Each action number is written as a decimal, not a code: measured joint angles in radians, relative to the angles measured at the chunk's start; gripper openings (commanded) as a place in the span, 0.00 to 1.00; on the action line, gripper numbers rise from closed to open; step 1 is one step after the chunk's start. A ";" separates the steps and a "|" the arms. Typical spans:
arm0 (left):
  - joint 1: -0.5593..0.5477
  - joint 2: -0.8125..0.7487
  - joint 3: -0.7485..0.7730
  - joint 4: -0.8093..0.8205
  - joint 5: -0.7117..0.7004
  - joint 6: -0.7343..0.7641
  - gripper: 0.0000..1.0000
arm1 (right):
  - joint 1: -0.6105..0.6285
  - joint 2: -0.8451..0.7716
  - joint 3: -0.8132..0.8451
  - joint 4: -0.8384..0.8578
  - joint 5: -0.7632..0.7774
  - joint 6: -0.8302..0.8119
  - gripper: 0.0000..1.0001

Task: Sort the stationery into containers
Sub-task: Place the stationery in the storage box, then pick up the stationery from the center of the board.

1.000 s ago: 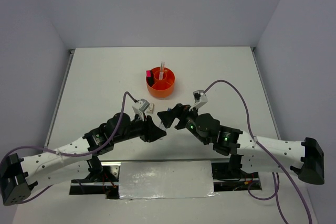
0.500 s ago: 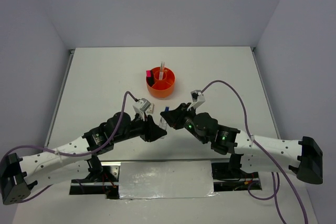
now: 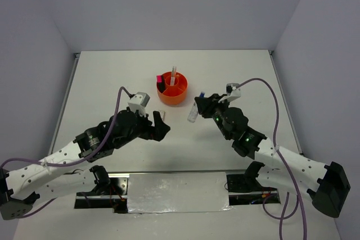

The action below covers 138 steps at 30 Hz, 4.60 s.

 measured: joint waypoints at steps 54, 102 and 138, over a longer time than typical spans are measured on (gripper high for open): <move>0.000 -0.194 -0.034 -0.208 -0.056 0.161 0.99 | -0.234 0.970 0.434 0.630 -0.070 -0.389 0.41; 0.302 0.856 0.214 0.138 -0.024 0.195 0.82 | -0.219 -0.313 -0.085 -0.287 -0.221 -0.072 1.00; 0.219 0.287 -0.086 0.344 0.145 0.401 0.00 | -0.220 -0.245 -0.085 -0.249 -0.485 -0.026 0.96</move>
